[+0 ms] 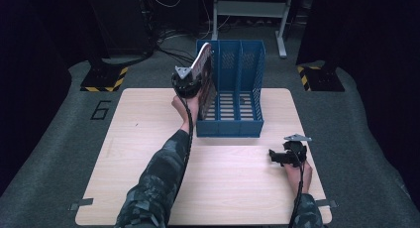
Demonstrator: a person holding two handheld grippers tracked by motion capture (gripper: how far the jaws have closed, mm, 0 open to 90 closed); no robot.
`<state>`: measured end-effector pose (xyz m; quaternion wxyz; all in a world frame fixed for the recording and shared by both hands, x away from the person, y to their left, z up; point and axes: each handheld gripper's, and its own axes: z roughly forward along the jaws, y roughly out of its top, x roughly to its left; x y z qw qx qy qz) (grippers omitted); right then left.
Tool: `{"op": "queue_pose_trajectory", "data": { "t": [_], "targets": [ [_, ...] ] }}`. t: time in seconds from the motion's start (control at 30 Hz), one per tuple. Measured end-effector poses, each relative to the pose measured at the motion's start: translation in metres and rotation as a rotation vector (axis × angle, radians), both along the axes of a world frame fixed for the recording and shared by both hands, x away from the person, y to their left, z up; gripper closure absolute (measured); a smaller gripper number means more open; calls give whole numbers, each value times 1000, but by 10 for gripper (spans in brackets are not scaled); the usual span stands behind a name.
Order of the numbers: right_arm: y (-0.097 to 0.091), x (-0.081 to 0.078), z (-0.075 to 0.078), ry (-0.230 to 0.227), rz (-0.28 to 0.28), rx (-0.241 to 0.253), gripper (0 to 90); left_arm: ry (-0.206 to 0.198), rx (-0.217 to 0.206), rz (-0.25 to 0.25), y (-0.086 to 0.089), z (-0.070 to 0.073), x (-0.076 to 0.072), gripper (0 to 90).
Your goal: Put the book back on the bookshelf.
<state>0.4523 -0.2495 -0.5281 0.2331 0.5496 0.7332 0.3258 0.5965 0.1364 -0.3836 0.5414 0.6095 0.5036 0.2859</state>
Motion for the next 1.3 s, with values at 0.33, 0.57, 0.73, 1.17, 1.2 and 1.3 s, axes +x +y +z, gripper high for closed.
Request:
{"op": "queue_pose_trajectory", "data": {
  "t": [0.33,0.57,0.73,1.17,1.2,1.3],
  "targets": [
    [0,0,0,-1,-3,-1,67,26,-18,-182,21,14,-11,497],
    [0,0,0,-1,-3,0,67,26,58,-251,27,20,-21,378],
    [0,0,0,-2,1,0,68,52,47,-267,33,20,-25,345],
    [-1,0,0,-6,1,1,73,93,64,-337,50,2,-48,168],
    [-1,0,0,-6,1,2,73,85,80,-346,51,1,-52,153],
    [-1,0,0,-6,1,1,73,73,116,-360,54,0,-63,115]
  ]
}}
